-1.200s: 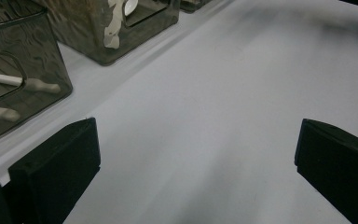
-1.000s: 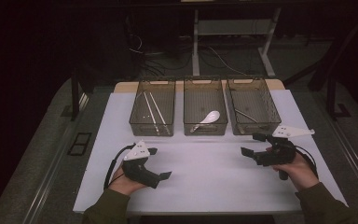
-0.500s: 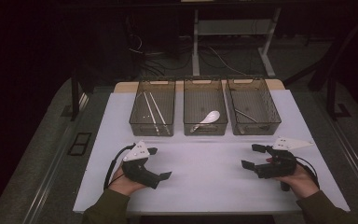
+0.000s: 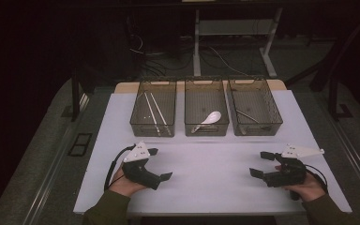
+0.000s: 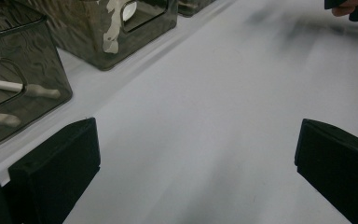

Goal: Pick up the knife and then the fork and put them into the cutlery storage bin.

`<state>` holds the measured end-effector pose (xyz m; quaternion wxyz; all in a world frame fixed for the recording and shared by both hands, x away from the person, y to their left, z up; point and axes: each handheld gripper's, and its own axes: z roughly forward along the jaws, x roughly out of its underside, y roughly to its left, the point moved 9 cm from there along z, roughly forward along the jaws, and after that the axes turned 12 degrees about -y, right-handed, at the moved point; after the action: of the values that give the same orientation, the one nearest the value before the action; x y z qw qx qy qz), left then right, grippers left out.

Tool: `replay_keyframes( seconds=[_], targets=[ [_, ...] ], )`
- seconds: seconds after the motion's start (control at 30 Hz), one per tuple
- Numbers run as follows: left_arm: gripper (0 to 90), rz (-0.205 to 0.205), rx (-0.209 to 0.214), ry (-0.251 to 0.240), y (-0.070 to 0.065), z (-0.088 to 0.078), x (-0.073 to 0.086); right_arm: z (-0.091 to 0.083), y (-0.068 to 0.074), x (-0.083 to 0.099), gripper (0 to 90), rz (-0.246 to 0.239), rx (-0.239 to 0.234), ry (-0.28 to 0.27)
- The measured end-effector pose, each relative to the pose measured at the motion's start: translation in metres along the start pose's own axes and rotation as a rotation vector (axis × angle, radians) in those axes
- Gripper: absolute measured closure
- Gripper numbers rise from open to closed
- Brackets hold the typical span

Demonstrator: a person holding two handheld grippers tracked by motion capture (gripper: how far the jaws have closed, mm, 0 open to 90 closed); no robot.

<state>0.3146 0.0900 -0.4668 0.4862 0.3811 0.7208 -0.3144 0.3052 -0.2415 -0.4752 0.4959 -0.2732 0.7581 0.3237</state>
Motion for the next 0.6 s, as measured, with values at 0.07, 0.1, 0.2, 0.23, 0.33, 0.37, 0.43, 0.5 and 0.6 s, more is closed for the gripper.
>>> replay_keyframes(
  seconds=[0.07, 0.1, 0.2, 0.23, 0.33, 0.37, 0.43, 0.5, 0.6],
  targets=[
    [0.0, 0.001, -0.003, 0.0, -0.0001, -0.0002, -0.0003, -0.0017, -0.0005, 0.0016, 14.0, -0.004, 0.01, 0.006],
    [0.0, 0.003, -0.004, -0.001, -0.0001, -0.0003, -0.0004, -0.0019, -0.001, 0.0027, 13.9, -0.013, 0.013, 0.012],
    [0.0, 0.003, -0.003, -0.001, 0.0, -0.0005, -0.0005, -0.0024, -0.0011, 0.0047, 13.9, -0.01, 0.016, 0.02],
    [0.0, 0.003, -0.003, -0.003, 0.0001, -0.0004, -0.0006, -0.0023, -0.001, 0.005, 13.9, -0.012, 0.015, 0.021],
    [0.0, 0.001, -0.001, -0.003, 0.0, -0.0002, -0.0004, -0.0026, -0.0019, 0.0041, 13.9, -0.009, 0.019, 0.016],
    [0.0, 0.001, -0.001, -0.004, 0.0, -0.0001, -0.0005, -0.0028, -0.0021, 0.0042, 13.9, -0.009, 0.017, 0.017],
    [0.0, 0.002, -0.002, -0.004, 0.0, -0.0001, -0.0005, -0.003, -0.0018, 0.0044, 13.9, -0.007, 0.014, 0.018],
    [0.0, 0.001, -0.003, -0.003, 0.0001, -0.0001, -0.0005, -0.0028, -0.0013, 0.0043, 13.9, -0.007, 0.014, 0.018],
    [0.0, 0.0, -0.002, 0.0, 0.0001, -0.0001, -0.0001, -0.0027, -0.0005, 0.0045, 13.9, -0.007, 0.01, 0.021]
  ],
)
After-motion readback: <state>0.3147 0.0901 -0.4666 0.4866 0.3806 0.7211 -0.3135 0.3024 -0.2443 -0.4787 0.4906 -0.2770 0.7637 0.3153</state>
